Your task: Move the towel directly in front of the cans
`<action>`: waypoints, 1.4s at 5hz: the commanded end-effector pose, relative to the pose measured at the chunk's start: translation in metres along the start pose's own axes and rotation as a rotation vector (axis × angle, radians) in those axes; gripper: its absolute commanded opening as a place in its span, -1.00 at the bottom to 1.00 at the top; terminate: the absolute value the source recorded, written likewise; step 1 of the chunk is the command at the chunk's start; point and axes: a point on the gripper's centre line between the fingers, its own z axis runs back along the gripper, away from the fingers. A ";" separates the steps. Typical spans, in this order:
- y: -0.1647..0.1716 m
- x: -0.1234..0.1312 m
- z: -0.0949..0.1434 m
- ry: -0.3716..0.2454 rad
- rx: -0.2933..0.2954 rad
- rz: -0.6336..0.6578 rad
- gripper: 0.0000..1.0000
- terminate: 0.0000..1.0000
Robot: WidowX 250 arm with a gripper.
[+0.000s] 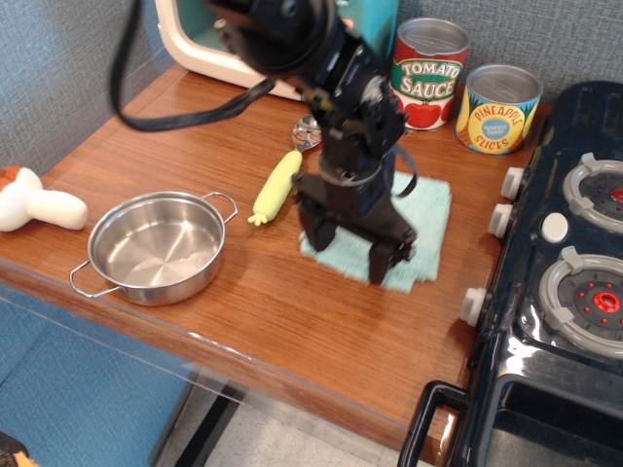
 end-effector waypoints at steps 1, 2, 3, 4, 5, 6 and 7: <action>0.008 0.032 -0.019 -0.008 0.025 0.012 1.00 -1.00; 0.012 0.047 -0.017 -0.007 0.032 0.021 1.00 -1.00; 0.017 0.059 0.010 -0.037 0.038 0.013 1.00 -1.00; 0.018 0.083 0.048 -0.078 0.035 -0.013 1.00 -1.00; 0.016 0.099 0.079 -0.091 0.030 -0.033 1.00 -1.00; 0.025 0.098 0.102 -0.097 0.014 -0.037 1.00 -1.00; 0.034 0.083 0.111 -0.061 -0.006 -0.065 1.00 -1.00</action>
